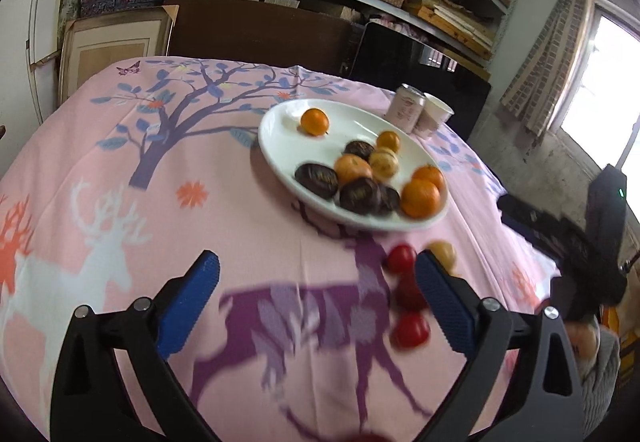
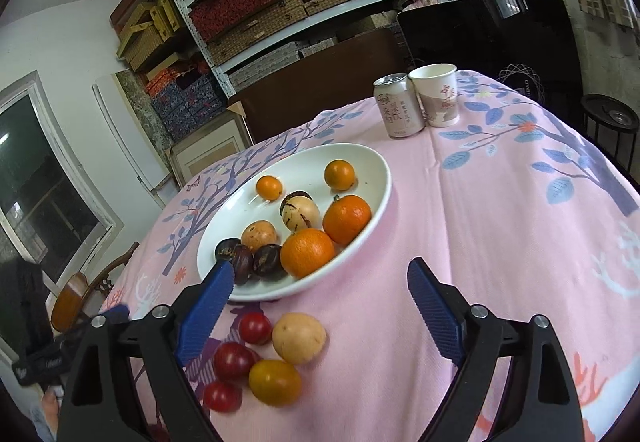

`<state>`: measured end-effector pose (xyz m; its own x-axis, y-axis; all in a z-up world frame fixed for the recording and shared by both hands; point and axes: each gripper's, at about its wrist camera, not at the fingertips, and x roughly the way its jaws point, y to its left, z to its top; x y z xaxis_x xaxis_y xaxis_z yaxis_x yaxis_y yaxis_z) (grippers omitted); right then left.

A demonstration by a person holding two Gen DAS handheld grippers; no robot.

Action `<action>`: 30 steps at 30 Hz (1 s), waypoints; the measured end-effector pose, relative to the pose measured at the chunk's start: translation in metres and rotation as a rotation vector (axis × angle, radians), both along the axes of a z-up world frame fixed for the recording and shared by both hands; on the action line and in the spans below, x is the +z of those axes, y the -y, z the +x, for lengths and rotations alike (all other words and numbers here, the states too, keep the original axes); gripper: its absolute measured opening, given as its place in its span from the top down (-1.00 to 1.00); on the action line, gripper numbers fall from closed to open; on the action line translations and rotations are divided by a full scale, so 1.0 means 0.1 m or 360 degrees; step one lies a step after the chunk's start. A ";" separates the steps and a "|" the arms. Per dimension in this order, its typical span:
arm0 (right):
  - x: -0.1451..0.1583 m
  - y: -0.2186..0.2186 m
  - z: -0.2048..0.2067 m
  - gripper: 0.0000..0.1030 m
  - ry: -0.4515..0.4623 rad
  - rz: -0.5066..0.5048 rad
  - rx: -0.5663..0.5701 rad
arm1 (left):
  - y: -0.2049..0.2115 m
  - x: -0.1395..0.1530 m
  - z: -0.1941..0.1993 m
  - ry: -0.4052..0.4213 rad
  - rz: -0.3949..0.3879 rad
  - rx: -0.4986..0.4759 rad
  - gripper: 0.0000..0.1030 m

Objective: Organize fruits
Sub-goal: 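Carry both oranges over the white plate and release them there, then grasp a red plum with the left tool while the right tool grasps a yellow tomato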

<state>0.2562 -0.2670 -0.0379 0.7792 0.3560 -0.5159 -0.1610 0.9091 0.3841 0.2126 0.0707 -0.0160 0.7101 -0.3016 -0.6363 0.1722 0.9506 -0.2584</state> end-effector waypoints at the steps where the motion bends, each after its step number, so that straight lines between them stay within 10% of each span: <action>1: -0.01 0.04 -0.04 -0.79 -0.0001 0.0007 -0.0015 | 0.02 -0.03 -0.17 0.0015 0.0024 -0.0020 -0.87; 8: -0.16 0.17 -0.14 -0.81 -0.0094 0.0080 -0.0052 | 0.31 -0.27 -0.81 -0.0031 0.0223 -0.0233 -0.88; 26: -0.24 -0.11 -0.13 -0.81 -0.0148 -0.0132 0.0058 | 0.49 -0.49 -0.69 -0.0277 0.0366 -0.0295 -0.90; 30: -0.24 -0.12 -0.14 -0.81 -0.0146 -0.0135 0.0067 | 0.53 -0.52 -0.72 -0.0304 0.0387 -0.0309 -0.50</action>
<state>0.2425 -0.2553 -0.0619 0.7128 0.3394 -0.6139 -0.1676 0.9322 0.3207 0.1407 0.0173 -0.0678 0.5162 -0.2426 -0.8214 0.3257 0.9426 -0.0737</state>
